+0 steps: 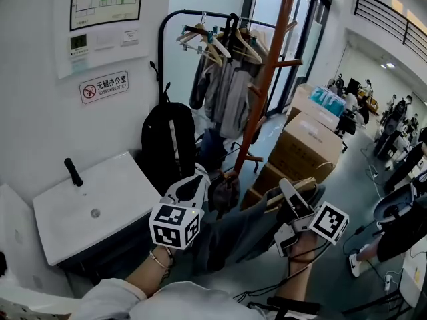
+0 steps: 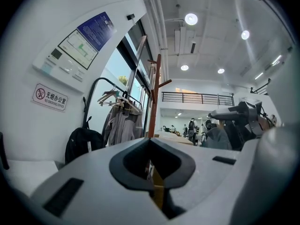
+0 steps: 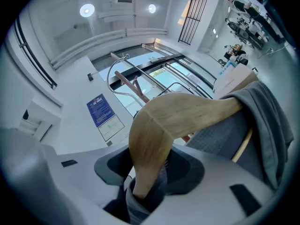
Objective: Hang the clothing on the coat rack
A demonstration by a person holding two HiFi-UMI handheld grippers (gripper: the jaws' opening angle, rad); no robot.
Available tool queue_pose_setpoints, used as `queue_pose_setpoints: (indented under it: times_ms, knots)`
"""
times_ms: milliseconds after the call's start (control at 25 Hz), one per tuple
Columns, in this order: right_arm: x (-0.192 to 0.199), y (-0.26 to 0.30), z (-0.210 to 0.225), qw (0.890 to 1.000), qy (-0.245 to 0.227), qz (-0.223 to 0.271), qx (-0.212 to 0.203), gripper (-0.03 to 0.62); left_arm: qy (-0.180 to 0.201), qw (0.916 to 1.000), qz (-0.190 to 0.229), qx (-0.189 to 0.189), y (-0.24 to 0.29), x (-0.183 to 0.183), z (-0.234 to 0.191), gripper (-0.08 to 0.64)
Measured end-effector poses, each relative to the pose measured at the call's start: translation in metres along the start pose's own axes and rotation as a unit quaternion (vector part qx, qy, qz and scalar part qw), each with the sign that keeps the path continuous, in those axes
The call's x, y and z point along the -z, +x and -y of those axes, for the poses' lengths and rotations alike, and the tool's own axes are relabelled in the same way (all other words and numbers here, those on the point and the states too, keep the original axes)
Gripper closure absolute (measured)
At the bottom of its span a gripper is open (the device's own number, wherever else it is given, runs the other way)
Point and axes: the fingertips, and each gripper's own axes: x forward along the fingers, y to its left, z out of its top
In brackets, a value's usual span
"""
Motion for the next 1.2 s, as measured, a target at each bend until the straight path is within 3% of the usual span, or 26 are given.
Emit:
queue_pose_setpoints:
  times_ms: [680, 1200]
  knots:
    - [-0.014, 0.065, 0.002, 1.0, -0.013, 0.008, 0.011, 0.399, -0.005, 0.9996, 0.009, 0.026, 0.051, -0.009, -0.051, 0.552]
    - [-0.021, 0.081, 0.006, 1.0, -0.021, -0.014, -0.002, 0.399, -0.02, 0.9998, 0.002, -0.007, 0.053, -0.002, -0.07, 0.554]
